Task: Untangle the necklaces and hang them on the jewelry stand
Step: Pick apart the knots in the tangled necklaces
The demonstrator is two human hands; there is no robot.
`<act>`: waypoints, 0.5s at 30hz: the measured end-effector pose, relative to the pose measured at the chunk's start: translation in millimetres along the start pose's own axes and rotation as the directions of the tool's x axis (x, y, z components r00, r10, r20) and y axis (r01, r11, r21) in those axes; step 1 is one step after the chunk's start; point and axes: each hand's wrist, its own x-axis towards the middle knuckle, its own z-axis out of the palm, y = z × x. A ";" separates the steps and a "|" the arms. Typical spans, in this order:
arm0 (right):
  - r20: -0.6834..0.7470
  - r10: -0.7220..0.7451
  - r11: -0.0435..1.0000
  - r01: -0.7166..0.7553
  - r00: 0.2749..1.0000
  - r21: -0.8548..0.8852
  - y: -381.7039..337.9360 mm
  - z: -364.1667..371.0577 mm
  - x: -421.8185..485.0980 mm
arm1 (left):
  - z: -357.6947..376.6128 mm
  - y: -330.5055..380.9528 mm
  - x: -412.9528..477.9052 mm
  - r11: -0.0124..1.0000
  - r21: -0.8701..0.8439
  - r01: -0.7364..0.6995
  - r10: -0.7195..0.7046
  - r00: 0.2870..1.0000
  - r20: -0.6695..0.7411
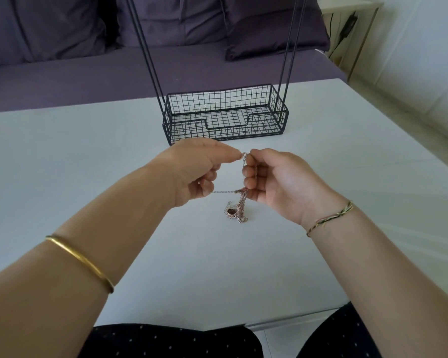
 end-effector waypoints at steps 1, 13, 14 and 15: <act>0.001 -0.002 1.000 0.002 1.000 -0.005 0.1 0.3 0.1 | 0.4 -0.6 0.4 1.000 0.007 -0.009 0.009 1.000 -0.003; 0.005 -0.113 0.988 0.113 0.994 -0.107 1.1 1.0 -0.6 | 1.1 -1.1 2.1 1.000 0.007 -0.029 0.029 0.998 -0.063; 0.006 -0.124 0.985 0.124 0.992 -0.117 1.1 0.8 -0.5 | 0.8 -1.3 2.3 0.999 0.009 -0.032 0.033 0.997 -0.063; 0.006 -0.137 0.982 0.137 0.991 -0.128 1.4 0.6 -0.4 | 0.6 -1.6 2.4 0.999 0.016 -0.035 0.036 0.997 -0.062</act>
